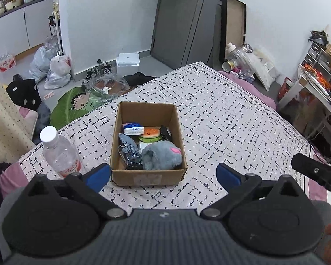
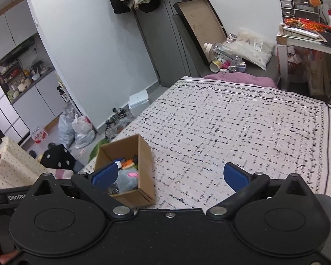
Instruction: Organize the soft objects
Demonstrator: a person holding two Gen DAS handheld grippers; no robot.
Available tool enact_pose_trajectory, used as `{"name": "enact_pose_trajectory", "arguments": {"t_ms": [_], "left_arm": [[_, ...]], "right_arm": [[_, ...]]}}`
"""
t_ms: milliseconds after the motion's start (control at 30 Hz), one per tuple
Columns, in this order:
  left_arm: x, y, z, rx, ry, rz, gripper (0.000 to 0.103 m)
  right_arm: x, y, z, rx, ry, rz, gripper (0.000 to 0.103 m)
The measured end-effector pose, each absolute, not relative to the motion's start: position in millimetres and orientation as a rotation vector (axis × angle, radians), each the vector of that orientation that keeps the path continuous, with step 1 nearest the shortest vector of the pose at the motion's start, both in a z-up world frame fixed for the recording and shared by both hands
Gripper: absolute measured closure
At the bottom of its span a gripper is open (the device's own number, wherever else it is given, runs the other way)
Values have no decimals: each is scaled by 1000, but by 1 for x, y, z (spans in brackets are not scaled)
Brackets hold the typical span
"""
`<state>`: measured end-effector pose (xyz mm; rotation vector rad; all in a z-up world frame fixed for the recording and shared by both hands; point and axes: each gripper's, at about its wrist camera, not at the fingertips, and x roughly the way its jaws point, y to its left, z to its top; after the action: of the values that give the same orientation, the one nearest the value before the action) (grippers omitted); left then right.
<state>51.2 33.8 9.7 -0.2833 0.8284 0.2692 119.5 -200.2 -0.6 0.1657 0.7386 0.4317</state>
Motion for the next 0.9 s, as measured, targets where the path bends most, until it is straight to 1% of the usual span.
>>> {"name": "enact_pose_trajectory", "arguments": {"t_ms": [400, 900], "left_arm": [[33, 11, 10, -242, 835, 225, 1], [14, 5, 7, -212, 838, 194, 1]], "right_arm": [[99, -216, 1, 148, 750, 427, 0], [81, -225, -4, 128, 742, 416, 0]]}}
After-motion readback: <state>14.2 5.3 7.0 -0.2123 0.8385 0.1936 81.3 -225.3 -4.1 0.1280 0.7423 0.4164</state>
